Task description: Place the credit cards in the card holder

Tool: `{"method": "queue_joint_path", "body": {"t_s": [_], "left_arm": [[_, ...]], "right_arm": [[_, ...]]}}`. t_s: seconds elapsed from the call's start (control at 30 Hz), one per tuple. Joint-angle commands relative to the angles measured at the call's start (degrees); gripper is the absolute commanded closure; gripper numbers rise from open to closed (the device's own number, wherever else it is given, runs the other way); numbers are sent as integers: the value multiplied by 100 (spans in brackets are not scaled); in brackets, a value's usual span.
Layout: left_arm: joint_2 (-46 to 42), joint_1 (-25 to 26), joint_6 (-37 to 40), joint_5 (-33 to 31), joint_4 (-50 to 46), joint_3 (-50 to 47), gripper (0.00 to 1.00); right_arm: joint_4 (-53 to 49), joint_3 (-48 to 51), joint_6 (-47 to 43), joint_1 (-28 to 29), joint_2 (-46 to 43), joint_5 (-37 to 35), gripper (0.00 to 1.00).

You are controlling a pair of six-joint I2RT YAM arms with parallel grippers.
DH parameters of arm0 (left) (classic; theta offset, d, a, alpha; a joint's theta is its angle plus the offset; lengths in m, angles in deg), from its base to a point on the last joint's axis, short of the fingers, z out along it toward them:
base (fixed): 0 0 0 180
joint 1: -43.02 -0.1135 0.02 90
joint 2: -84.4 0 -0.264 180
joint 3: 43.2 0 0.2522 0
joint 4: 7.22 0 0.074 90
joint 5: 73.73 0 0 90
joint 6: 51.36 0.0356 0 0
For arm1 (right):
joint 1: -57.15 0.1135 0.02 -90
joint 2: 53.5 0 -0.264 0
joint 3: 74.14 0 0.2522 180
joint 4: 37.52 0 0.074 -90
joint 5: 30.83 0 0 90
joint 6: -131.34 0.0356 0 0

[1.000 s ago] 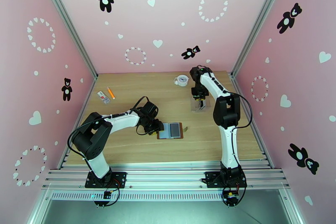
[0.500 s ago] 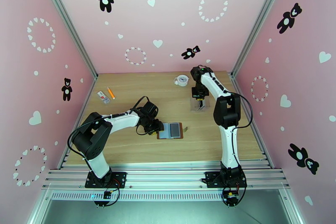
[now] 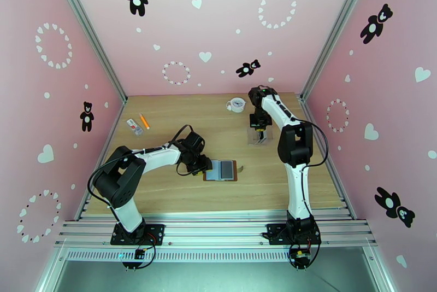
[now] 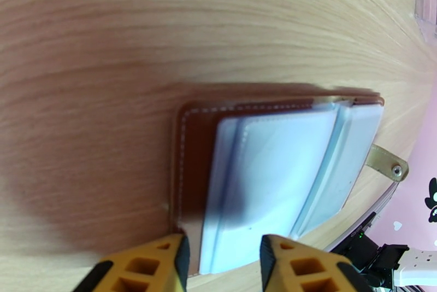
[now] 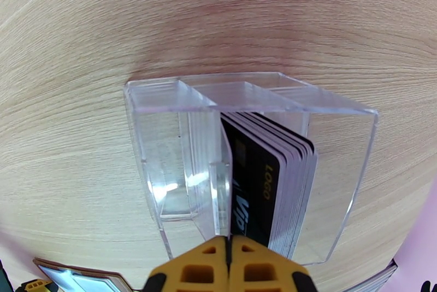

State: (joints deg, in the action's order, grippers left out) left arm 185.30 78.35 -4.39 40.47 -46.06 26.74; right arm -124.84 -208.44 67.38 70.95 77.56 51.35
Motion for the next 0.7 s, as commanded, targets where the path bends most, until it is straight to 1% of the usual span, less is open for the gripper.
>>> {"method": "queue_joint_path", "body": {"t_s": [0.0,0.3,0.47,0.57,0.67], "left_arm": [[-105,-36,113,-4,-154,-12,60],[-213,-35,95,-4,-181,59,60],[-365,-45,96,-31,-244,55,60],[-503,-93,62,-69,-274,27,60],[-636,-171,40,-92,-281,-18,60]], "right_arm": [[135,-76,19,-18,-99,35,100],[218,-29,102,-9,-809,125,100],[263,294,198,4,-1285,300,100],[353,614,345,24,-1704,605,100],[608,1197,493,139,-2262,1053,100]]}}
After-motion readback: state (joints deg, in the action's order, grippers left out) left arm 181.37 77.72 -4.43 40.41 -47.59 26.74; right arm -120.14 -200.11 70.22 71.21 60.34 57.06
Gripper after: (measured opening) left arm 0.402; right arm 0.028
